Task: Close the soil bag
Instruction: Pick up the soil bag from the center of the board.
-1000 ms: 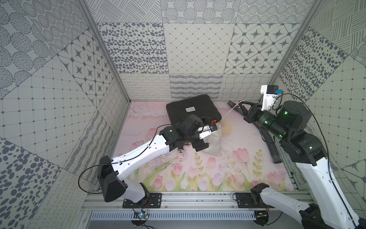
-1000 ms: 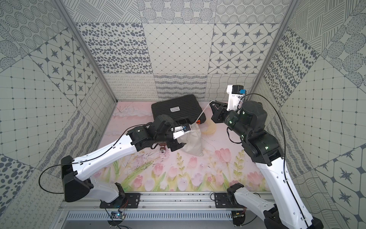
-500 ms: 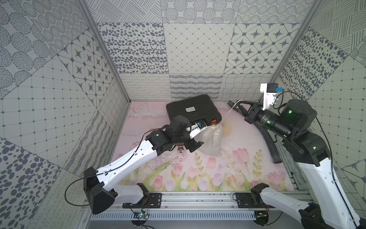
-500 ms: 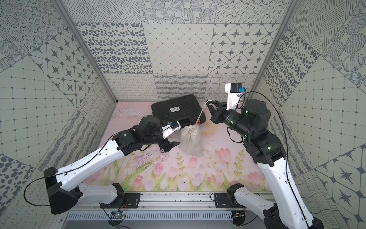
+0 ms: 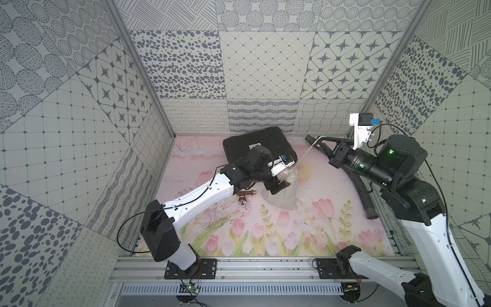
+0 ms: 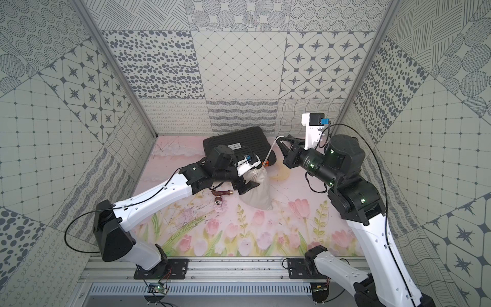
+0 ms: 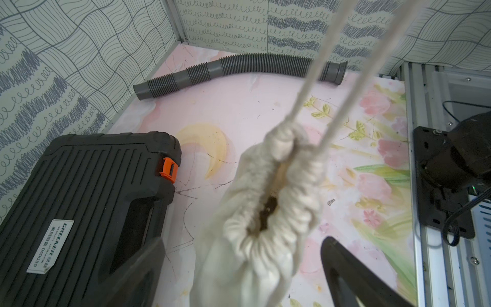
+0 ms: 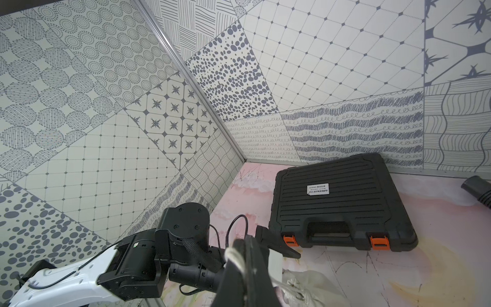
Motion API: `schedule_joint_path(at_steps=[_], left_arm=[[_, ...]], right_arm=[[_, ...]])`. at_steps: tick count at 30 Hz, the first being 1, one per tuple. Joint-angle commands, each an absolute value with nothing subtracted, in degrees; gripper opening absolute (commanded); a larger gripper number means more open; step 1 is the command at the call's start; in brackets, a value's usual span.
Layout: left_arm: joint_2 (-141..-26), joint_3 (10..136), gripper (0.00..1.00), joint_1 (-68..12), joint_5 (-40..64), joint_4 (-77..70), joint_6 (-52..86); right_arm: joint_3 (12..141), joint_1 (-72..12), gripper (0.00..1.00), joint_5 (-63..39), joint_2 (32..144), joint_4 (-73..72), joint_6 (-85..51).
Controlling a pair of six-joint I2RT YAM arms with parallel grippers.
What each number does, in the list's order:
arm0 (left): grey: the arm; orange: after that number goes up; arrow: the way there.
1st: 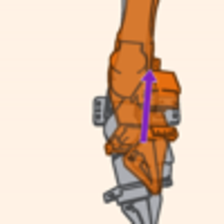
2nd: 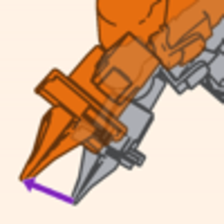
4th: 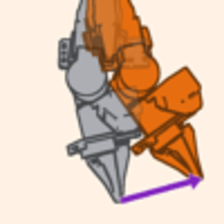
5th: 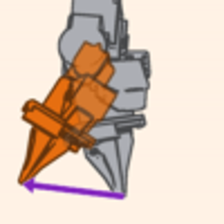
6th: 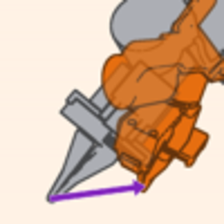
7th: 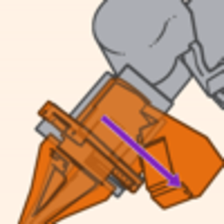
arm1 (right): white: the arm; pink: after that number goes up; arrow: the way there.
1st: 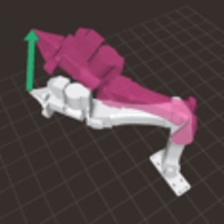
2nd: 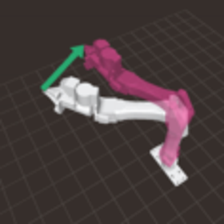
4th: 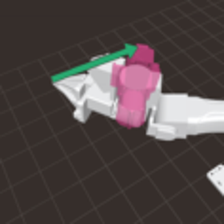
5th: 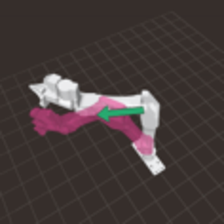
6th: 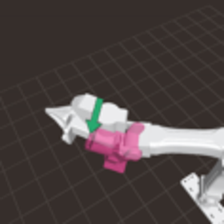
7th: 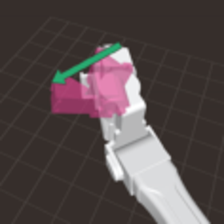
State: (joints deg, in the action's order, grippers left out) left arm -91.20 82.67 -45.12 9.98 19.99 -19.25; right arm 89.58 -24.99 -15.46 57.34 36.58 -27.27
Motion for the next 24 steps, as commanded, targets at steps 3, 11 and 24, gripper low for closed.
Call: schedule_joint_path(at_steps=[3,11,24], left_arm=[[-94.6,86.7,0.55,-44.2,19.7,17.1,-20.5],[-93.2,86.6,0.00,-44.3,18.9,20.9,-21.1],[-92.9,89.5,0.00,-44.2,13.4,24.9,-15.8]], right_arm=[[88.3,-24.8,0.00,-15.1,55.8,32.3,-28.3],[84.4,-24.3,0.00,-12.8,55.4,32.4,-28.8],[71.4,-13.4,0.95,-10.0,55.8,42.9,-32.6]])
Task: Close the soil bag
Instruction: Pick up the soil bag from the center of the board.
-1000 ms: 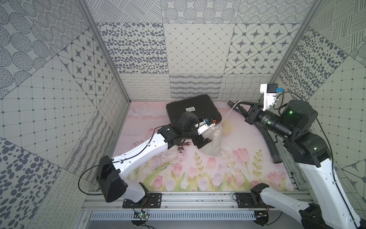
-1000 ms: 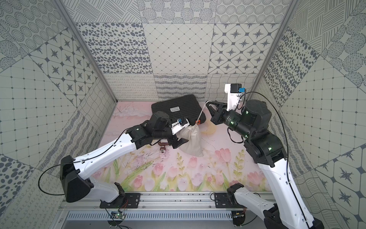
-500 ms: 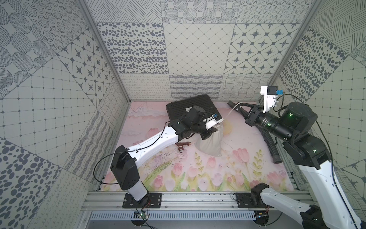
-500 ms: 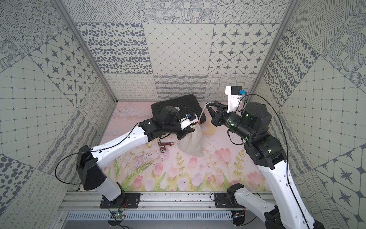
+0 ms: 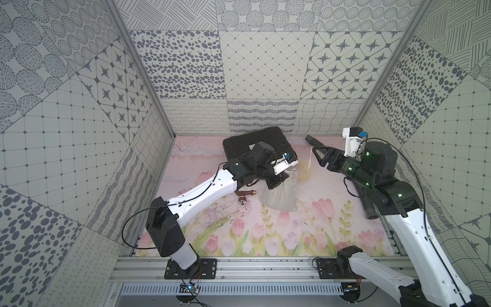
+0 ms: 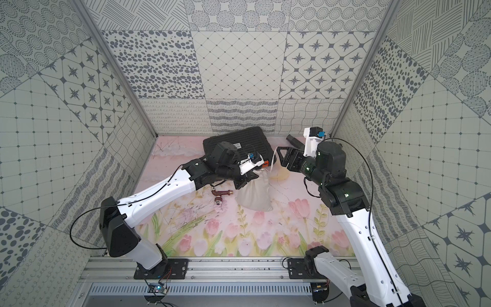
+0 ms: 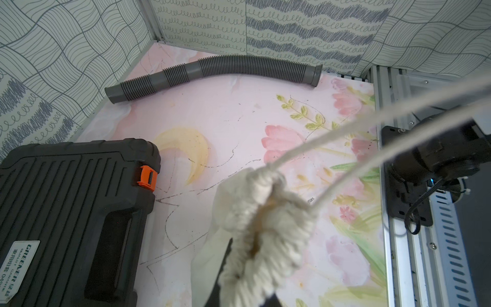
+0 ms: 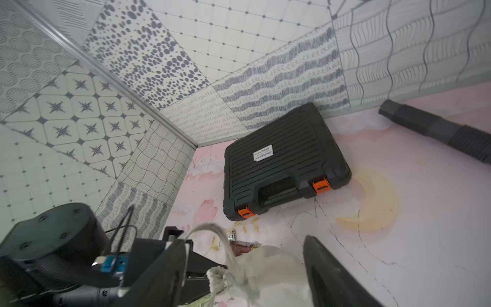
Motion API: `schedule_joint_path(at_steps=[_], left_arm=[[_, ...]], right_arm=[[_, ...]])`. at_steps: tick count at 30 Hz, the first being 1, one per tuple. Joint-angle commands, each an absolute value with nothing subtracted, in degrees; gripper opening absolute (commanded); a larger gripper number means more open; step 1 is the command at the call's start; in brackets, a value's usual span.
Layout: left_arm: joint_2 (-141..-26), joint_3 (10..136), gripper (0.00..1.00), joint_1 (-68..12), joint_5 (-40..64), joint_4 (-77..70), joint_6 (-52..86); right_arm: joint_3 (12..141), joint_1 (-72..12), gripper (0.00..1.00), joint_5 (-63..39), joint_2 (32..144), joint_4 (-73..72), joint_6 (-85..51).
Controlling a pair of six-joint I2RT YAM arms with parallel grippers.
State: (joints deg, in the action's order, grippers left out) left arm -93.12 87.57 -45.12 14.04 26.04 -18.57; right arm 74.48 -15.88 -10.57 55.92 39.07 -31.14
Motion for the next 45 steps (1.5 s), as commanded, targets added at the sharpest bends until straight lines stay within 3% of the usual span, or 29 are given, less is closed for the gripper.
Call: schedule_joint_path(at_steps=[1,13,22,29,35,45], left_arm=[[-93.3,90.0,0.00,-44.2,12.9,25.1,-15.4],[-94.7,91.0,0.00,-44.2,5.9,27.1,-10.1],[-94.2,92.7,0.00,-44.2,5.7,31.7,-5.8],[-93.4,92.0,0.00,-44.2,5.7,33.7,-1.1],[-92.4,90.9,0.00,-44.2,7.4,33.4,0.7],[-91.5,91.1,0.00,-44.3,9.1,33.6,0.7]], right_arm=[[69.6,-12.3,0.97,-11.3,55.6,43.4,-32.7],[58.8,-9.9,0.97,-26.0,48.7,47.4,-27.7],[57.4,-9.9,0.97,-13.9,50.4,46.2,-28.9],[55.4,-9.9,0.97,-13.0,51.6,39.0,-29.1],[50.1,-10.5,0.97,-25.0,47.8,27.4,-25.8],[43.4,-10.5,0.97,-38.6,41.7,21.5,-17.3]])
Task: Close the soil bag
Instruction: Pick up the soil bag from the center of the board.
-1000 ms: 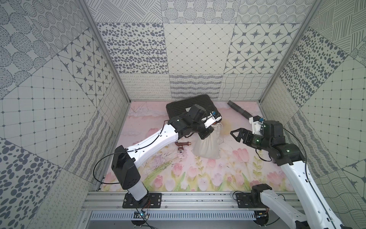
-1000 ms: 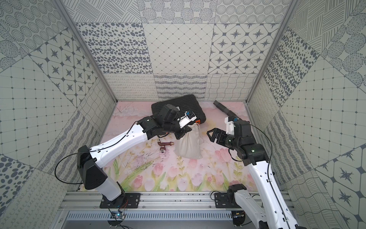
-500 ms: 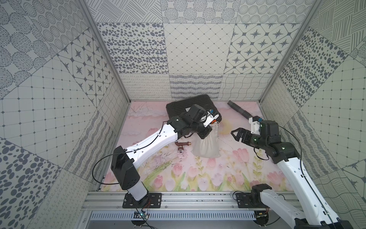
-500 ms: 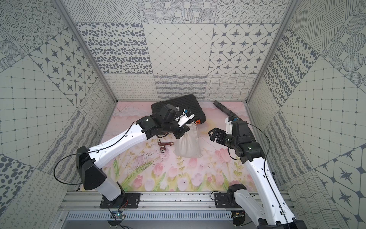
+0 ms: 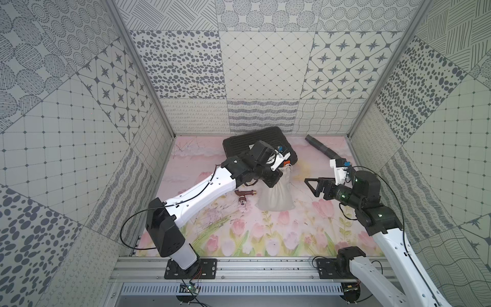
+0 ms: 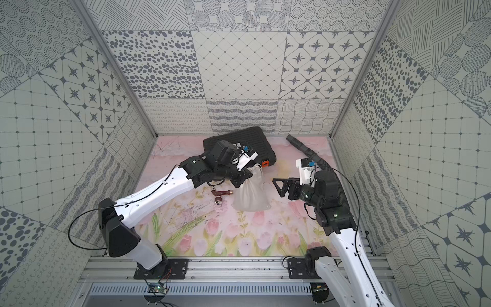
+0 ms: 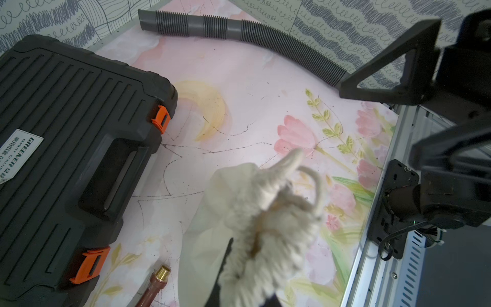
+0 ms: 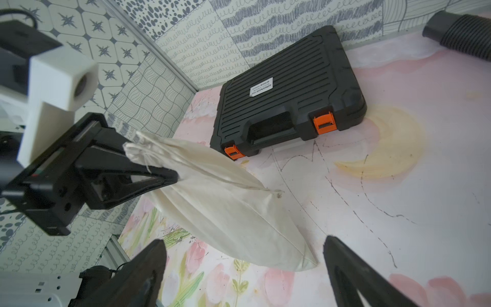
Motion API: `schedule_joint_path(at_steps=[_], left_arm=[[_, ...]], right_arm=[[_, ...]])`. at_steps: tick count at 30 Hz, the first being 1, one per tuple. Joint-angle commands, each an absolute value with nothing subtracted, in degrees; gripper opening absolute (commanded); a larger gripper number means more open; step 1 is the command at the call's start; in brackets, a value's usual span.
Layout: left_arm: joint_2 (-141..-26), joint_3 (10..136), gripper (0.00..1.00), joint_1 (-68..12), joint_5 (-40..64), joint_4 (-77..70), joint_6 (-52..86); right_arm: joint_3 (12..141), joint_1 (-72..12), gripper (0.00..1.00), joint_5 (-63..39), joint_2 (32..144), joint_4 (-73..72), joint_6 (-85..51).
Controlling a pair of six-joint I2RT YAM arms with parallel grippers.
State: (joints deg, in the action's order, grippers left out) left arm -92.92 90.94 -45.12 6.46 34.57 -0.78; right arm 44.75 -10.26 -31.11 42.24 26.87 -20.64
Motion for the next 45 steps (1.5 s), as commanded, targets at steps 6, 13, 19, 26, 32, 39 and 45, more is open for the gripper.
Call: schedule_joint_path(at_steps=[6,13,19,26,32,39,45], left_arm=[[-90.1,91.9,0.00,-44.3,8.2,34.4,0.7],[-88.5,95.1,0.00,-44.2,7.9,36.4,0.0],[-87.0,96.0,0.00,-44.3,7.6,38.1,-1.3],[-85.3,96.8,0.00,-44.2,8.2,39.1,-2.4],[-85.2,99.7,0.00,-44.2,11.2,41.0,-4.3],[-84.3,102.6,0.00,-44.2,14.9,44.2,-7.4],[-83.8,104.3,0.00,-44.2,16.8,46.0,-8.7]], right_arm=[[42.8,-10.5,0.97,-38.6,42.6,20.9,-16.4],[42.1,-10.8,0.97,-43.0,43.7,16.4,-16.9],[41.9,-11.2,0.97,-44.9,43.5,14.5,-16.9],[43.9,-12.0,0.97,-45.7,43.8,13.7,-14.3],[48.2,-14.2,0.97,-48.0,47.0,13.4,-10.1],[56.9,-19.6,0.97,-49.1,55.1,14.8,-3.3],[63.0,-23.7,0.97,-46.6,61.4,18.1,4.6]])
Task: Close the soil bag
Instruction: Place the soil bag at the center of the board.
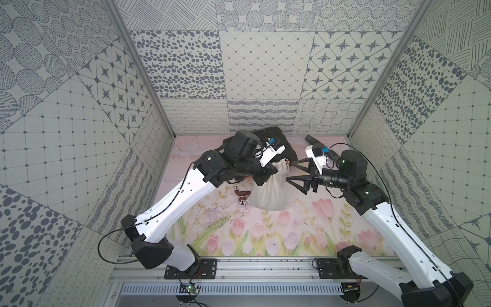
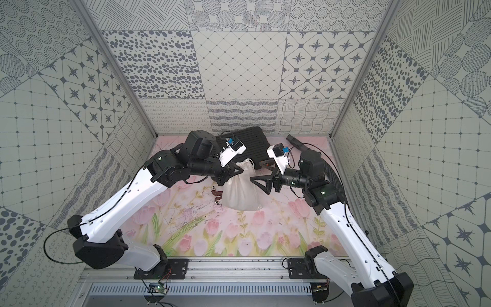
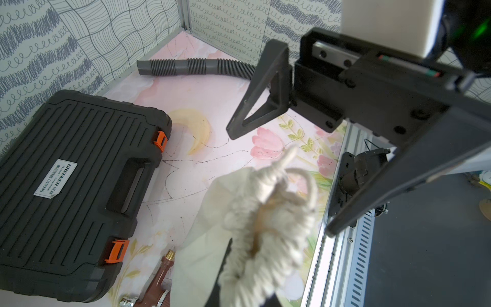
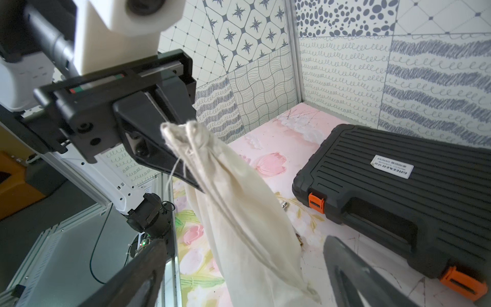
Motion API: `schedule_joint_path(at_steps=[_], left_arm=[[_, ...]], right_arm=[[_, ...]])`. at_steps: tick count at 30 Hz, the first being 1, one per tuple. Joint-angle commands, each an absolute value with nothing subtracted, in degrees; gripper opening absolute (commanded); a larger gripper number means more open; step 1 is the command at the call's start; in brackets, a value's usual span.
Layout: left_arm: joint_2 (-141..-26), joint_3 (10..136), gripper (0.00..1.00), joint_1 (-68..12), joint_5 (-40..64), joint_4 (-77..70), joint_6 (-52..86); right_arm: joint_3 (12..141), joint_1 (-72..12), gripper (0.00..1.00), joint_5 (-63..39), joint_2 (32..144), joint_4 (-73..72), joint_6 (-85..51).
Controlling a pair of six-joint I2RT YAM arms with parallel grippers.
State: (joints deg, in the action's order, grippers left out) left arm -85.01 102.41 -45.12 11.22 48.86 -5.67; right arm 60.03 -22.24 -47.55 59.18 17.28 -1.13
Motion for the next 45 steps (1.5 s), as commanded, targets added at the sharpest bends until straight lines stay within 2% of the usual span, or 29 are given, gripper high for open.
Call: schedule_joint_path(at_steps=[1,9,11,14,16,20,21,22,27,32,36,38,39,45], left_arm=[[-83.7,104.3,0.00,-44.2,16.9,46.2,-8.9],[-82.7,104.0,0.00,-43.9,15.8,46.7,-10.7],[-82.6,104.0,0.00,-43.9,15.7,46.6,-10.8],[-82.6,104.1,0.00,-43.9,15.9,46.5,-10.9],[-82.6,103.8,0.00,-44.0,16.0,46.5,-10.8],[-82.2,103.2,0.00,-43.9,16.2,46.5,-10.9],[-82.1,102.9,0.00,-43.9,16.0,46.5,-10.8],[-82.0,102.7,0.00,-43.9,15.8,46.5,-10.9],[-80.9,101.3,0.02,-43.9,13.1,46.4,-11.5],[-79.1,98.8,0.42,-43.5,9.1,45.0,-11.1],[-77.4,96.9,0.66,-43.1,3.9,42.9,-9.1],[-76.1,95.5,0.89,-43.0,0.7,41.6,-7.8],[-75.3,94.7,0.95,-43.0,-1.0,41.0,-7.4],[-71.0,88.9,0.96,-41.9,-11.5,39.5,-5.9]], right_arm=[[64.1,-24.5,0.97,-46.5,62.6,18.8,6.0],[68.2,-30.1,0.96,-45.3,68.2,23.7,13.2],[67.6,-30.7,0.93,-45.4,68.5,23.9,13.9],[66.8,-31.4,0.83,-45.0,68.7,24.0,14.4],[66.6,-32.1,0.69,-44.2,68.6,24.0,14.8],[66.4,-33.7,0.35,-41.5,68.3,23.8,15.6],[66.5,-34.1,0.15,-41.4,68.2,23.7,15.7],[66.7,-34.5,0.00,-41.5,68.3,23.7,15.5],[67.2,-36.1,0.00,-40.5,67.8,23.6,14.4],[68.3,-37.3,0.00,-38.3,67.5,22.8,12.7],[69.9,-37.5,0.00,-35.0,67.3,20.5,8.4],[70.8,-37.4,0.00,-31.9,67.1,19.1,6.2],[71.2,-37.4,0.00,-30.6,66.9,18.5,5.3],[74.2,-37.5,0.00,-22.7,65.4,14.9,-0.1]])
